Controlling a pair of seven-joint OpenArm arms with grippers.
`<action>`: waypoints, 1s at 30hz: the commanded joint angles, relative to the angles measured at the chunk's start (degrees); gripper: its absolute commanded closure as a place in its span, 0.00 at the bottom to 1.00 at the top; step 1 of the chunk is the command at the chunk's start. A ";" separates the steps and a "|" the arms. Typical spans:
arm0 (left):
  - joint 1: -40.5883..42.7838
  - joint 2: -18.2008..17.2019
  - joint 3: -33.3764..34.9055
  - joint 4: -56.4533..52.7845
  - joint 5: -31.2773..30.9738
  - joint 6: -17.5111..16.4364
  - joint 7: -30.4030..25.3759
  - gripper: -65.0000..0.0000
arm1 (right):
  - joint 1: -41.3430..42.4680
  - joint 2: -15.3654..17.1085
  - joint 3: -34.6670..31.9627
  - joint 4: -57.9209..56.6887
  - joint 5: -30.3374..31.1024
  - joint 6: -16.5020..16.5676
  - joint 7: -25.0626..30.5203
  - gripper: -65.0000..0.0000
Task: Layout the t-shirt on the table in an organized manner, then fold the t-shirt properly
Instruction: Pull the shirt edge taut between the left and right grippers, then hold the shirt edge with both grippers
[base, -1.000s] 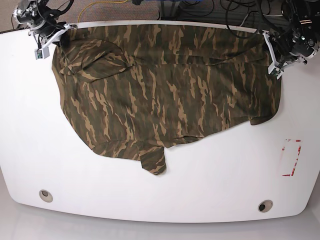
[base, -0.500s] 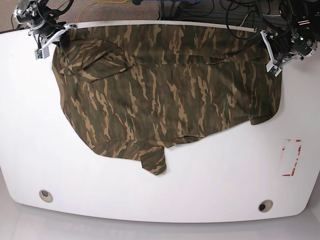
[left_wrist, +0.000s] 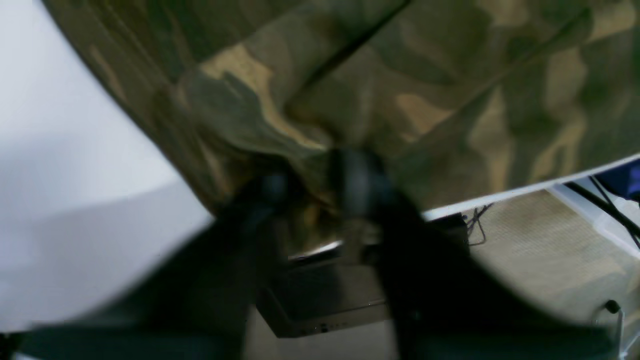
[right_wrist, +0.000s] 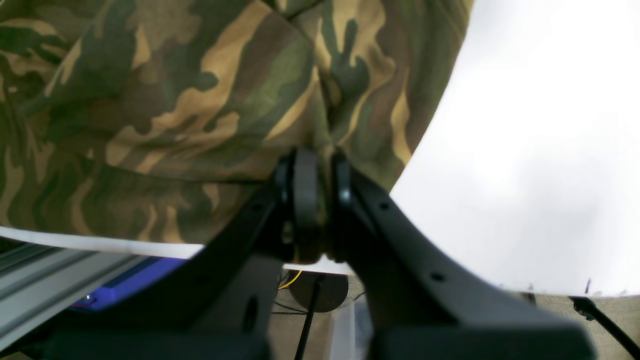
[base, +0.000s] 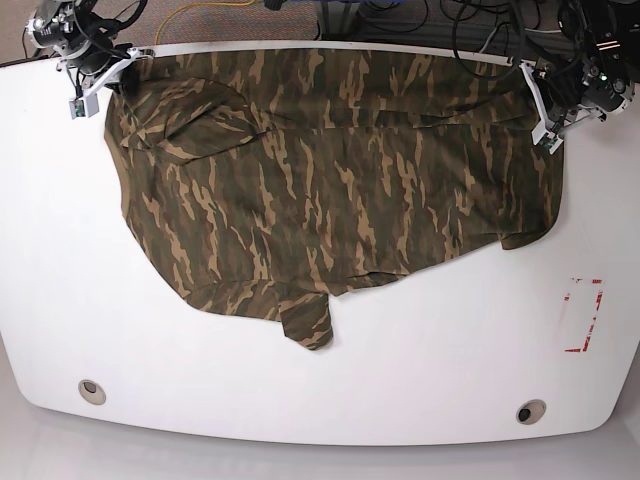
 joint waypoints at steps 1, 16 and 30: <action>0.12 -0.67 -0.28 0.43 0.75 -0.03 0.48 0.99 | 0.27 0.79 0.50 0.98 0.74 -0.05 0.83 0.99; 0.12 -0.85 -0.37 5.26 0.75 -0.03 0.92 0.97 | 0.27 0.79 0.50 0.98 0.74 -0.05 0.83 1.00; 0.20 -1.02 -0.45 5.26 0.75 -0.03 0.92 0.96 | 0.27 0.79 0.50 0.98 0.74 -0.05 0.83 1.00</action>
